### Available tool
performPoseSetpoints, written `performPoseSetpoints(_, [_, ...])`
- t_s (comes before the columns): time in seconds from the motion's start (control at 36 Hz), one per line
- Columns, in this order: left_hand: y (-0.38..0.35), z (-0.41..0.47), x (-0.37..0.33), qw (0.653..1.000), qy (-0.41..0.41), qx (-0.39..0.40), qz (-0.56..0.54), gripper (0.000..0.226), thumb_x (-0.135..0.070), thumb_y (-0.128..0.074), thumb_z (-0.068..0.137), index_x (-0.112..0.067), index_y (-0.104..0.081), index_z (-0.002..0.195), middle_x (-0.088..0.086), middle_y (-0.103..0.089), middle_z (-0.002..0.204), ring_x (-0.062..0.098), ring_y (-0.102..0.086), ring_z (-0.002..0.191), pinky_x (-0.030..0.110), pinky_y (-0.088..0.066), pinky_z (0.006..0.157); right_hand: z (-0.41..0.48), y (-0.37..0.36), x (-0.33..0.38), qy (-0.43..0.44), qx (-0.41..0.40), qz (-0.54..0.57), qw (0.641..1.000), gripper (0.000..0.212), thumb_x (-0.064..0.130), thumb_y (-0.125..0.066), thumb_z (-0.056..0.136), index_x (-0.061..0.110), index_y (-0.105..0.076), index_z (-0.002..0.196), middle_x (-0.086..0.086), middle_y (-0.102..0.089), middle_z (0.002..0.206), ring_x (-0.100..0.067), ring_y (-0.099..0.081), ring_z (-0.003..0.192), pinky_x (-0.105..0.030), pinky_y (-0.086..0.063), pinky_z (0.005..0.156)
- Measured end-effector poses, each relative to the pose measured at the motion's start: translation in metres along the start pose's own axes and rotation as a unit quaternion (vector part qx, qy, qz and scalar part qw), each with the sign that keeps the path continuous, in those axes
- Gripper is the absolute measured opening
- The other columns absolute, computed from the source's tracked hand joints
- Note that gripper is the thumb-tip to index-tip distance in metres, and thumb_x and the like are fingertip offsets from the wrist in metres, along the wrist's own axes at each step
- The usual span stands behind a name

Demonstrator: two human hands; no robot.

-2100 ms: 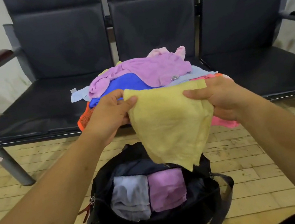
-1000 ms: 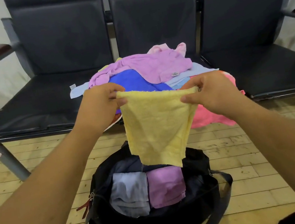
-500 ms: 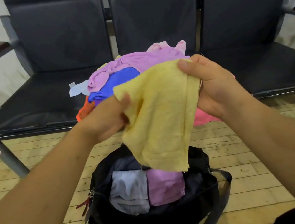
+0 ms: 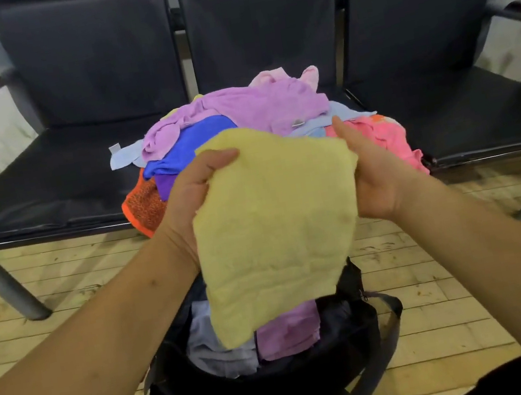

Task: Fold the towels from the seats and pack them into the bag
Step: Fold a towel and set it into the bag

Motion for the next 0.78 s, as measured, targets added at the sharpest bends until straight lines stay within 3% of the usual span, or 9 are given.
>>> performPoseSetpoints(0.08, [0.01, 0.004, -0.011, 0.999, -0.023, -0.041, -0.003, 0.033, -0.026, -0.063, 0.071, -0.008, -0.079, 0.094, 0.009, -0.074, 0.098, 0.026, -0.071, 0.082, 0.034, -0.06, 0.074, 0.003, -0.008, -0.014, -0.022, 0.058, -0.032, 0.998, 0.084, 0.087, -0.03, 0.083, 0.023, -0.081, 0.101, -0.006, -0.073, 0.119, -0.024, -0.072, 0.104, -0.044, -0.051, 0.097])
performPoseSetpoints(0.19, [0.029, 0.006, -0.023, 0.994, -0.028, -0.106, 0.022, 0.032, -0.028, -0.066, 0.079, -0.013, -0.07, 0.107, 0.008, -0.069, 0.109, 0.025, -0.067, 0.089, 0.035, -0.054, 0.082, -0.002, -0.024, -0.023, -0.028, 0.133, -0.072, 0.988, 0.083, 0.084, -0.039, 0.071, 0.02, -0.081, 0.102, -0.008, -0.075, 0.114, -0.026, -0.073, 0.101, -0.042, -0.061, 0.08])
performPoseSetpoints(0.28, [0.04, 0.006, -0.029, 0.986, -0.015, -0.151, 0.063, 0.02, -0.03, -0.064, 0.088, -0.014, -0.071, 0.097, 0.004, -0.074, 0.092, 0.021, -0.071, 0.075, 0.03, -0.056, 0.07, -0.003, -0.032, -0.023, -0.022, 0.184, -0.082, 0.979, 0.06, 0.05, -0.088, 0.059, 0.014, -0.079, 0.107, -0.01, -0.074, 0.116, -0.024, -0.072, 0.104, -0.037, -0.06, 0.081])
performPoseSetpoints(0.33, [0.046, 0.007, -0.027, 0.986, 0.004, -0.156, 0.066, 0.019, -0.03, -0.063, 0.09, -0.014, -0.071, 0.096, 0.003, -0.074, 0.089, 0.02, -0.073, 0.071, 0.029, -0.057, 0.064, 0.001, -0.031, -0.02, -0.006, 0.173, -0.075, 0.982, 0.048, 0.027, -0.088, 0.064, 0.009, -0.078, 0.107, -0.011, -0.074, 0.115, -0.024, -0.073, 0.102, -0.037, -0.06, 0.083])
performPoseSetpoints(0.42, [0.039, 0.008, -0.018, 0.995, 0.028, -0.087, 0.036, 0.035, -0.041, -0.054, 0.096, -0.013, -0.074, 0.094, 0.0, -0.072, 0.092, 0.018, -0.073, 0.078, 0.03, -0.057, 0.073, -0.004, -0.038, -0.007, 0.055, 0.14, -0.029, 0.988, 0.029, 0.021, -0.067, 0.08, 0.005, -0.079, 0.102, -0.012, -0.075, 0.11, -0.023, -0.074, 0.097, -0.038, -0.061, 0.084])
performPoseSetpoints(0.5, [0.026, 0.005, -0.01, 0.998, 0.044, -0.014, 0.048, 0.058, -0.064, -0.043, 0.093, -0.021, -0.079, 0.105, 0.003, -0.073, 0.116, 0.021, -0.071, 0.104, 0.038, -0.053, 0.09, -0.009, -0.044, 0.007, 0.109, 0.127, 0.028, 0.986, 0.033, 0.021, -0.061, 0.084, 0.003, -0.075, 0.108, -0.015, -0.073, 0.113, -0.028, -0.072, 0.102, -0.043, -0.06, 0.085])
performPoseSetpoints(0.56, [0.017, 0.002, -0.006, 0.995, 0.046, 0.043, 0.083, 0.059, -0.068, -0.046, 0.084, -0.026, -0.077, 0.11, 0.003, -0.068, 0.127, 0.022, -0.067, 0.114, 0.041, -0.056, 0.09, -0.013, -0.044, 0.015, 0.138, 0.117, 0.052, 0.982, 0.036, 0.022, -0.06, 0.086, 0.003, -0.071, 0.114, -0.017, -0.071, 0.118, -0.031, -0.07, 0.108, -0.046, -0.059, 0.088])
performPoseSetpoints(0.67, [0.018, 0.001, 0.005, 0.984, 0.046, 0.093, 0.142, 0.049, -0.054, -0.08, 0.07, -0.029, -0.076, 0.111, 0.001, -0.067, 0.129, 0.02, -0.063, 0.121, 0.039, -0.056, 0.093, -0.02, -0.043, 0.023, 0.158, 0.121, 0.063, 0.978, 0.028, 0.02, -0.06, 0.085, 0.005, -0.08, 0.096, -0.016, -0.073, 0.114, -0.03, -0.072, 0.102, -0.044, -0.061, 0.08])
performPoseSetpoints(0.78, [0.024, 0.005, -0.003, 0.984, -0.026, -0.006, 0.176, 0.028, -0.026, -0.071, 0.084, -0.018, -0.074, 0.11, 0.004, -0.073, 0.117, 0.021, -0.069, 0.109, 0.035, -0.057, 0.09, -0.022, -0.035, 0.024, 0.136, 0.09, -0.003, 0.987, 0.021, 0.016, -0.062, 0.083, 0.009, -0.082, 0.087, -0.012, -0.077, 0.101, -0.024, -0.076, 0.091, -0.037, -0.063, 0.072])
Point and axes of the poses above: each hand's wrist, its own z-axis towards the middle knuckle, its own y-axis out of the back of the hand, x = y × z, the point moved 6 cm from there along z, towards the middle knuckle
